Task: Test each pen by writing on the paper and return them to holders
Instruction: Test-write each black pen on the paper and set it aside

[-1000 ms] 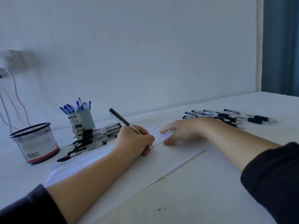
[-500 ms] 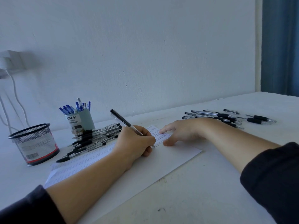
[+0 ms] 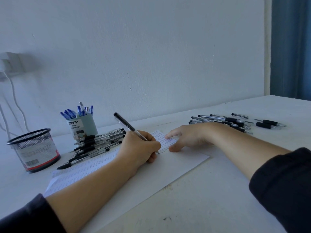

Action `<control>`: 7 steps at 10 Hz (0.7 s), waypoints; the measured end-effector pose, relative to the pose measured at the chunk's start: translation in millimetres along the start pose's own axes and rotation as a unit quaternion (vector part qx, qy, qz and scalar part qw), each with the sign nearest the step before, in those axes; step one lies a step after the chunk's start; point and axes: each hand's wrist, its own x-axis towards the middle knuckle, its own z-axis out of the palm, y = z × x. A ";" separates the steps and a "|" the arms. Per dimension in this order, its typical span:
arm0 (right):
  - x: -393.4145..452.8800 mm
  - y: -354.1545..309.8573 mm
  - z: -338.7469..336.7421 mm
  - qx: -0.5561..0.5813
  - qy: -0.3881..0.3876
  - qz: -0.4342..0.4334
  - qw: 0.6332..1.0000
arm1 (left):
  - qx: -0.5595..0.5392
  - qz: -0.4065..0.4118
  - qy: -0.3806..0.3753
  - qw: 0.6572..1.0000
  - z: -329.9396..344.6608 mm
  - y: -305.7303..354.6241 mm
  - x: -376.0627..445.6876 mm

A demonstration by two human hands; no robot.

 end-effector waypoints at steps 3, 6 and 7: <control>-0.9 2.1 -0.9 -0.010 0.000 0.004 1.000 | -0.250 -0.093 0.072 0.961 -17.2 5.9 9.6; 2.5 2.5 -0.3 0.009 -0.009 0.001 1.000 | -0.268 -0.069 0.147 0.950 -33.4 9.6 16.2; 3.7 2.8 -0.4 0.003 -0.010 0.001 1.000 | -0.255 -0.063 0.144 0.954 -31.7 10.2 13.5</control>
